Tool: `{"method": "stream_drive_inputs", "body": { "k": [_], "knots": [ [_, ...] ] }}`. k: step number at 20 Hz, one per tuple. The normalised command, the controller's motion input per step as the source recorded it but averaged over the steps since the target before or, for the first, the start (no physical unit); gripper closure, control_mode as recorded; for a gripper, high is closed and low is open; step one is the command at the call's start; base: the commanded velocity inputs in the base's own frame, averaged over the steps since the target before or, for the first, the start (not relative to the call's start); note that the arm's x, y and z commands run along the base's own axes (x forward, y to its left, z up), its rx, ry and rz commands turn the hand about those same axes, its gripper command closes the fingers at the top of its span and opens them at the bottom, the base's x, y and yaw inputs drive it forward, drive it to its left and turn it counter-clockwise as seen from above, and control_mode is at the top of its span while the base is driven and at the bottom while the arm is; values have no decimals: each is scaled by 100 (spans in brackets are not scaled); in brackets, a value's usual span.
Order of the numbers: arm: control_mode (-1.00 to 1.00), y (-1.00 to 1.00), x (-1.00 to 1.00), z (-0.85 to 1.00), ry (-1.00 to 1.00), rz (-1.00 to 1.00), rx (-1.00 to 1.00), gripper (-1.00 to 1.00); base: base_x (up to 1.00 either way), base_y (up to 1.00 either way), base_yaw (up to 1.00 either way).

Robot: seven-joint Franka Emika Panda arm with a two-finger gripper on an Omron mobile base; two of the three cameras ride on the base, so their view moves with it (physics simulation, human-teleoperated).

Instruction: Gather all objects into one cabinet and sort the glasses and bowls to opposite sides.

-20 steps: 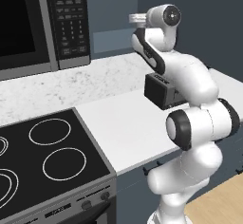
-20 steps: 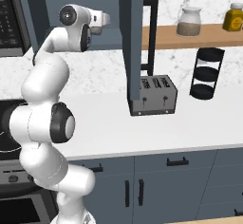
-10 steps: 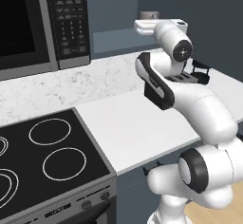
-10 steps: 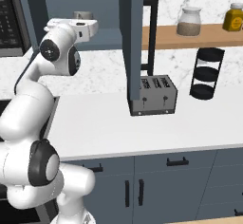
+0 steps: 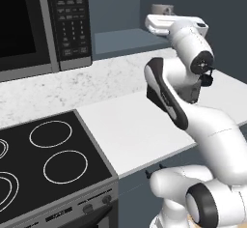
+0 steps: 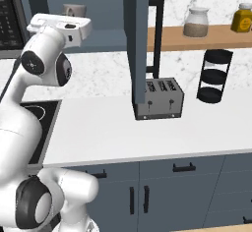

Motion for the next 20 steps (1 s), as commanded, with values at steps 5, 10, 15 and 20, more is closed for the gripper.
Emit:
{"method": "stream_drive_inputs", "body": {
  "k": [5,10,15,20],
  "knots": [
    [-100,17,-100,-11,0,0,0,100,0,0,0],
    [-100,7,-100,-29,-3,0,0,100,0,0,0],
    [-100,0,-92,6,1,1,2,100,0,0,0],
    [-100,7,-57,4,10,2,0,100,0,0,0]
  ]
}}
